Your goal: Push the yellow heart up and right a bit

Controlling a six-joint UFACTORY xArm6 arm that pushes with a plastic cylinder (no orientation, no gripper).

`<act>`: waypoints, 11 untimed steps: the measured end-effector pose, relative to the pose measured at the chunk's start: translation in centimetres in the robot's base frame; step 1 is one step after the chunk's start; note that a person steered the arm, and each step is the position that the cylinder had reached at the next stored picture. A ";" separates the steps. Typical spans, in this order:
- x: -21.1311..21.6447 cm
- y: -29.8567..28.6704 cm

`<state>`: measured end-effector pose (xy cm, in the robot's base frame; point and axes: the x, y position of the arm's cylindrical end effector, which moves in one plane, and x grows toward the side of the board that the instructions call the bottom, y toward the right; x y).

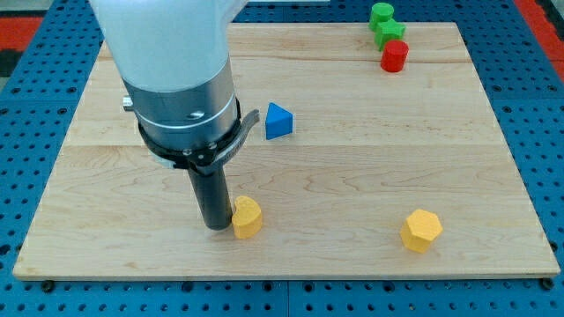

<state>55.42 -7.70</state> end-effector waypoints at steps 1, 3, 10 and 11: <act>-0.4 0.0; -0.6 -0.3; -1.7 7.6; -0.4 6.1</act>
